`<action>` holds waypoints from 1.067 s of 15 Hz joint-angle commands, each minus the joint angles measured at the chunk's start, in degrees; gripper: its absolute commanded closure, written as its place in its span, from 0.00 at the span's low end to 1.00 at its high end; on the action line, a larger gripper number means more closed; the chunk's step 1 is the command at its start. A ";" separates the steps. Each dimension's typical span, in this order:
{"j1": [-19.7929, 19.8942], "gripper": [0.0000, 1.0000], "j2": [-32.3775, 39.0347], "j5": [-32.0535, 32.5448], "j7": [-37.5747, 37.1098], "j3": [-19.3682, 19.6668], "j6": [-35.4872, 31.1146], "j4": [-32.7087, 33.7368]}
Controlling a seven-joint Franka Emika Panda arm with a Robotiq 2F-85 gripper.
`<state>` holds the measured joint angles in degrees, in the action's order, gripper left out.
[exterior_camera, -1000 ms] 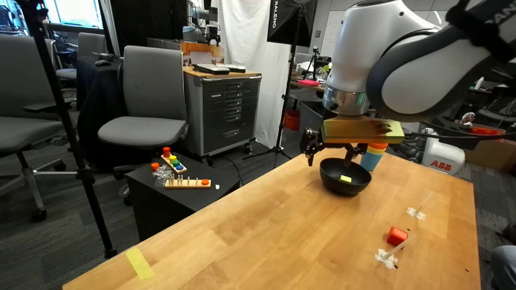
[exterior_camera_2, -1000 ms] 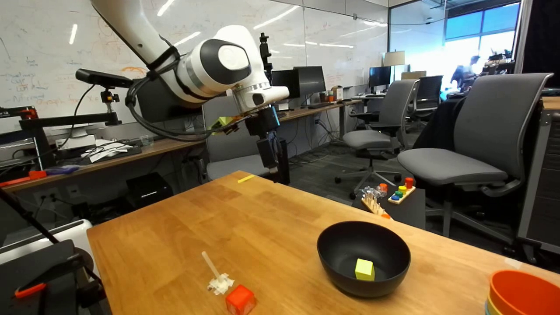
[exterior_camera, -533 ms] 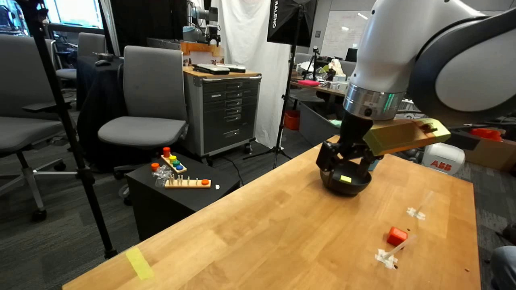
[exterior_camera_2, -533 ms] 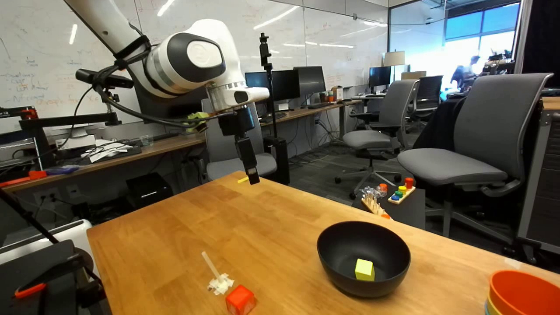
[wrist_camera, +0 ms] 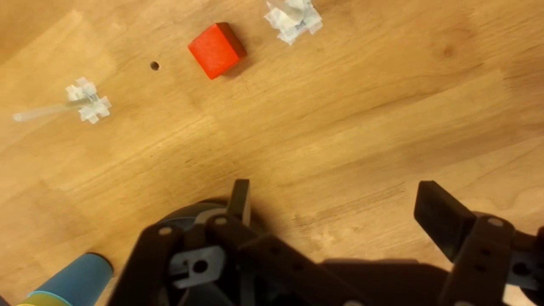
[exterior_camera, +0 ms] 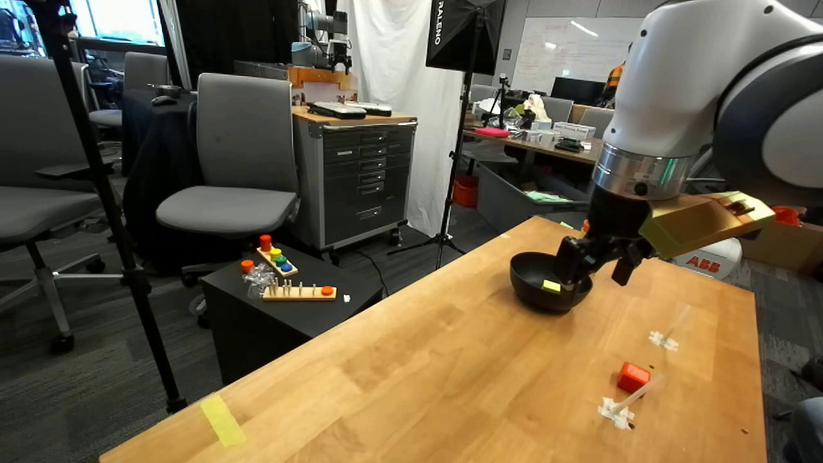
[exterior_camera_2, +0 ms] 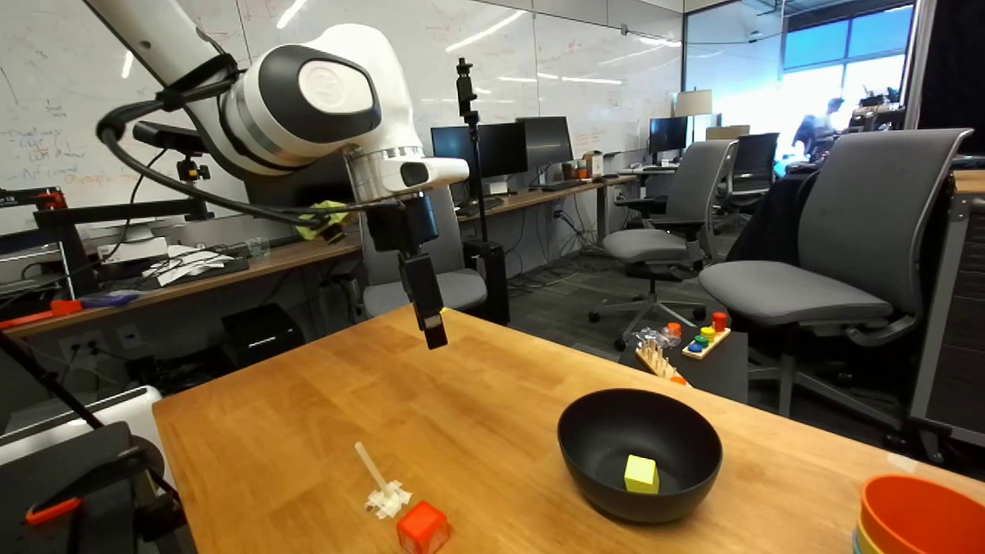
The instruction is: Put the yellow and orange block in the bowl
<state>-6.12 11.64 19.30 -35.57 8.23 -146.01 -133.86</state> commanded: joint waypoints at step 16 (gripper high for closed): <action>2.46 0.00 2.12 16.77 -19.48 7.11 -13.26 -11.67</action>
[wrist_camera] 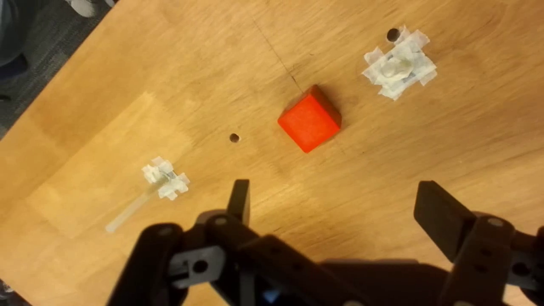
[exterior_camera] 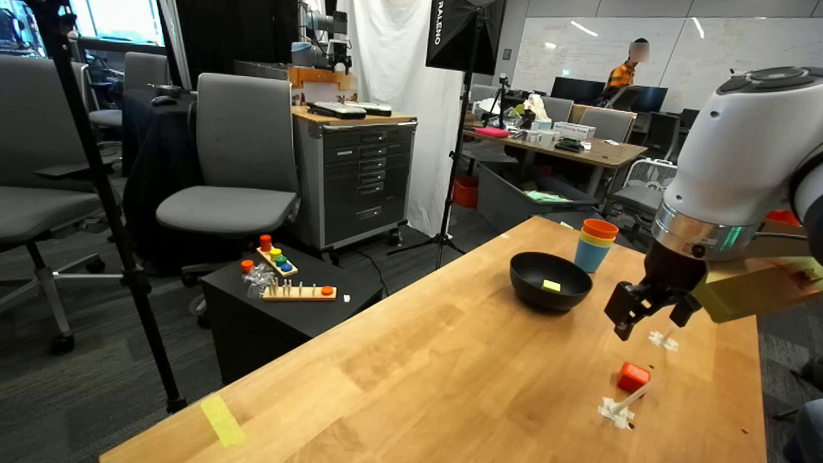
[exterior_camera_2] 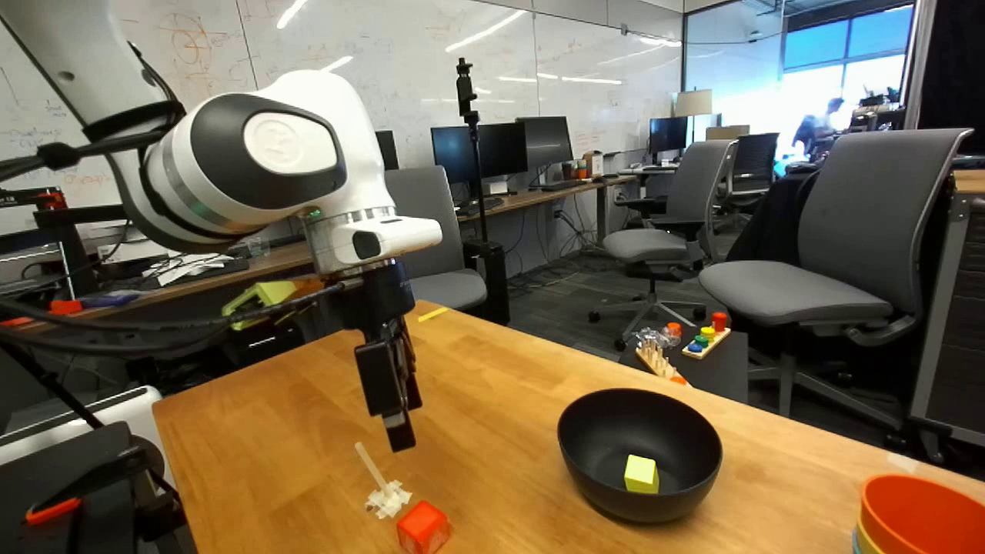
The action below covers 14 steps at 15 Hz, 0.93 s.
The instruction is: Put the yellow and orange block in the bowl
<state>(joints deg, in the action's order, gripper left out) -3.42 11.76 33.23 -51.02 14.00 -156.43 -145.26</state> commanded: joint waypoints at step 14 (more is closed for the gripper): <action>-7.45 0.00 11.45 4.13 -17.72 11.06 -7.44 1.69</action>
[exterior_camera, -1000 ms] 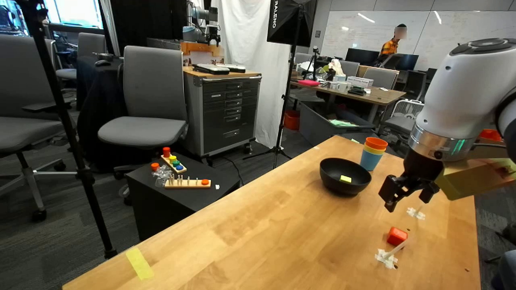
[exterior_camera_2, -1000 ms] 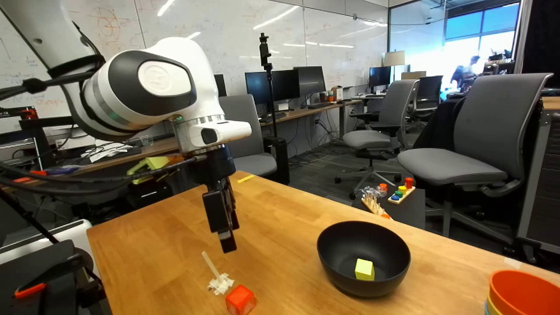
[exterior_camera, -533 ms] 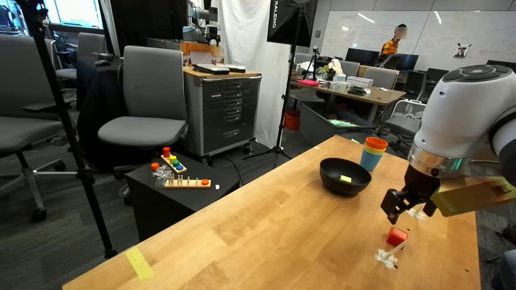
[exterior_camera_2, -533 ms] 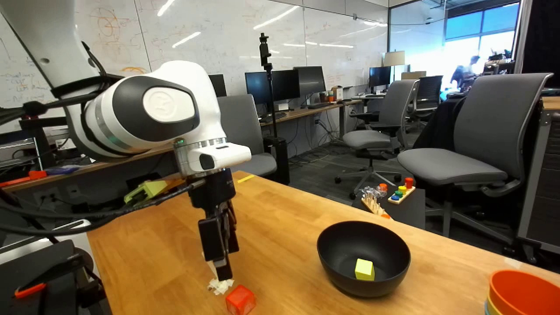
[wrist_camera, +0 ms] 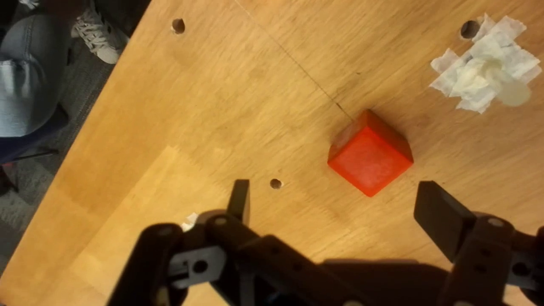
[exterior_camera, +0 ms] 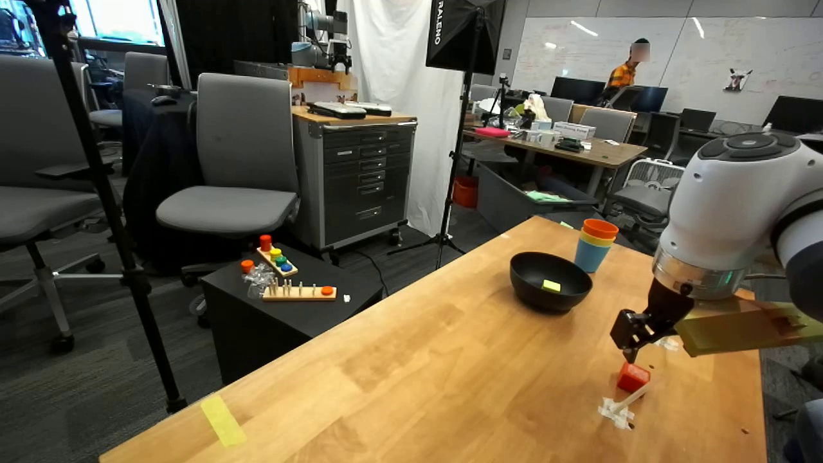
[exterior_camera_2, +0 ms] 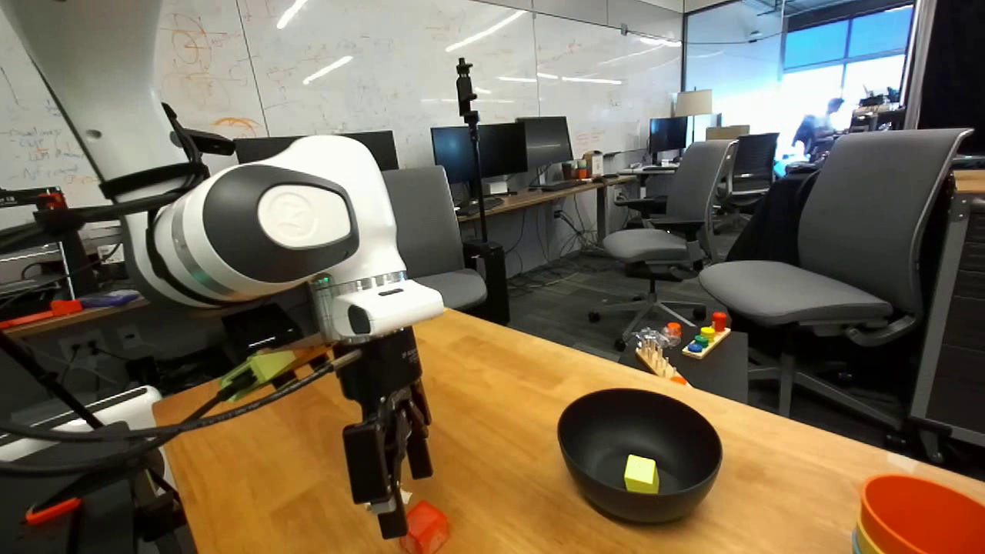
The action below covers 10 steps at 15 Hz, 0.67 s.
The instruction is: Put the yellow and orange block in the bowl
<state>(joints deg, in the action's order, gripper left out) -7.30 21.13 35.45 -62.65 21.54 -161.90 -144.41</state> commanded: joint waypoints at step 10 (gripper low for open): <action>-8.40 0.00 6.51 -0.47 -14.20 5.68 -2.91 2.72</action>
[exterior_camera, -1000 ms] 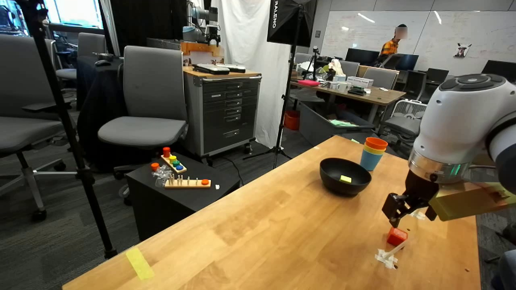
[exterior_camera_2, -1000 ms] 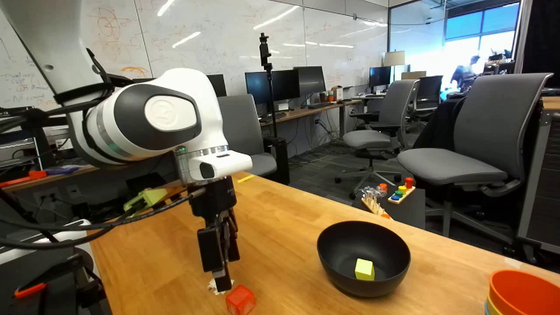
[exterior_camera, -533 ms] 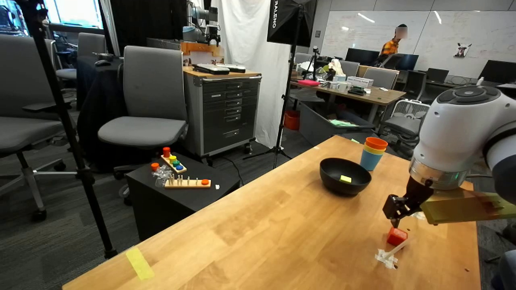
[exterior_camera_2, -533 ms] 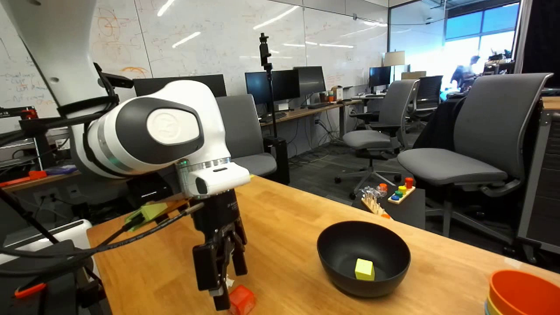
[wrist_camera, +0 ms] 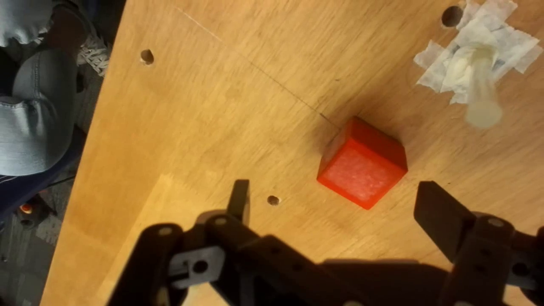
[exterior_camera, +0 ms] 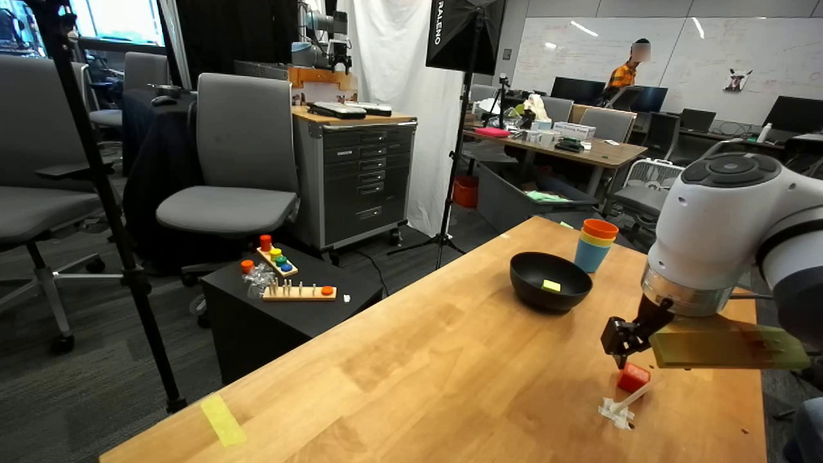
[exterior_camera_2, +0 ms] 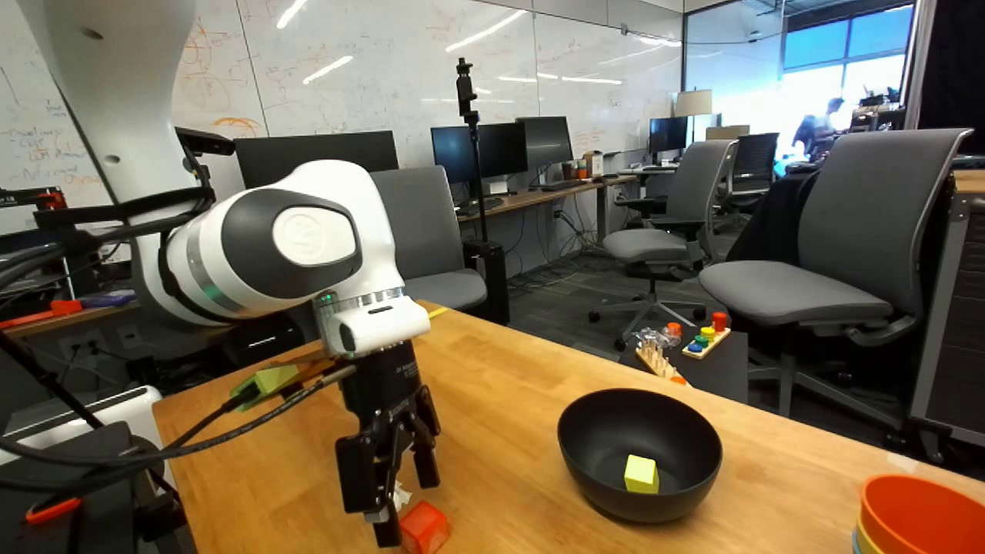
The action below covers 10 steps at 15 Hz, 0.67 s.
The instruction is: Put the yellow and orange block in the bowl
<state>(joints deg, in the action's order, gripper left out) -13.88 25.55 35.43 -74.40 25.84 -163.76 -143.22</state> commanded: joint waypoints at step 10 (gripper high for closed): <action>-1.94 0.00 6.40 -5.67 -0.95 0.93 -0.70 3.05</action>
<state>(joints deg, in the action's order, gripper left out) -14.31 30.24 31.92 -75.66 25.84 -163.77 -141.21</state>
